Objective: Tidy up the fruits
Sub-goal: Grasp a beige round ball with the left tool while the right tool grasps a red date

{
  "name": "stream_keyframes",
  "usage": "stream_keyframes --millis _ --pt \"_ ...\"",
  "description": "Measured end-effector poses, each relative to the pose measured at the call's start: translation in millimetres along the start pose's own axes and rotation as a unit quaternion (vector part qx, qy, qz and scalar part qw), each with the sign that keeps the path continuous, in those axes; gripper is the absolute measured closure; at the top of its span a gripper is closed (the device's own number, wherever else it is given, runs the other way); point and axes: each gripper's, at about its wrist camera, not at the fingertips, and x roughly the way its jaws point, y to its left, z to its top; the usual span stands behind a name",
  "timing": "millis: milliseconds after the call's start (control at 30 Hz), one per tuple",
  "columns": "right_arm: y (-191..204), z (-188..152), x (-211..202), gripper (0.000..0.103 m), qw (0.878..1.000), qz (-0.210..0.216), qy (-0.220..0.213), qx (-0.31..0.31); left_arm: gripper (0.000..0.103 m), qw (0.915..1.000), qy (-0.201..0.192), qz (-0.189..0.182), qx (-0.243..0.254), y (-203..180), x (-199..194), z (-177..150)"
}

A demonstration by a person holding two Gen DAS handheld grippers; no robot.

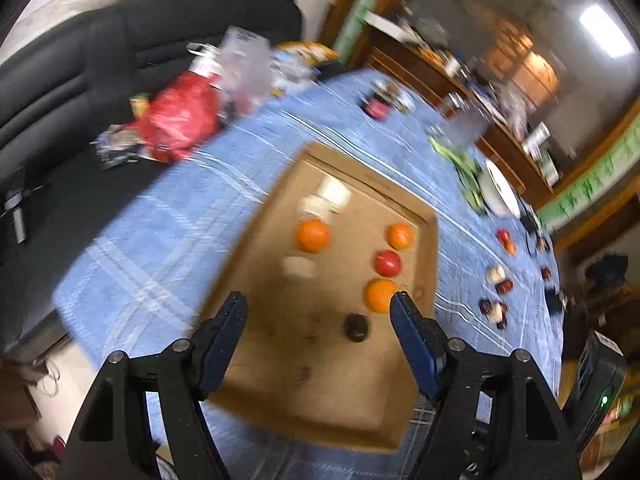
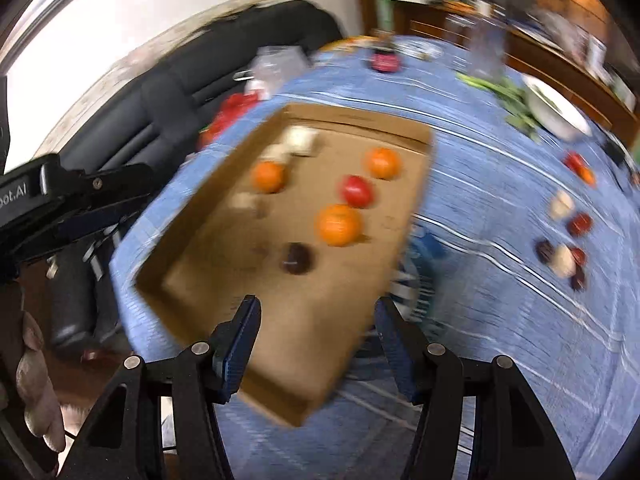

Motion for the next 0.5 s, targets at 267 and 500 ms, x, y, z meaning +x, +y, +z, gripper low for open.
stream_keyframes --millis 267,500 --pt "-96.8 -3.8 -4.2 0.039 0.983 -0.078 -0.001 0.165 0.03 0.991 0.071 -0.061 0.096 -54.1 65.7 14.4" --pt "-144.9 -10.4 -20.5 0.04 0.964 -0.13 -0.012 0.233 0.03 0.9759 0.107 -0.104 0.159 -90.5 97.8 14.3"
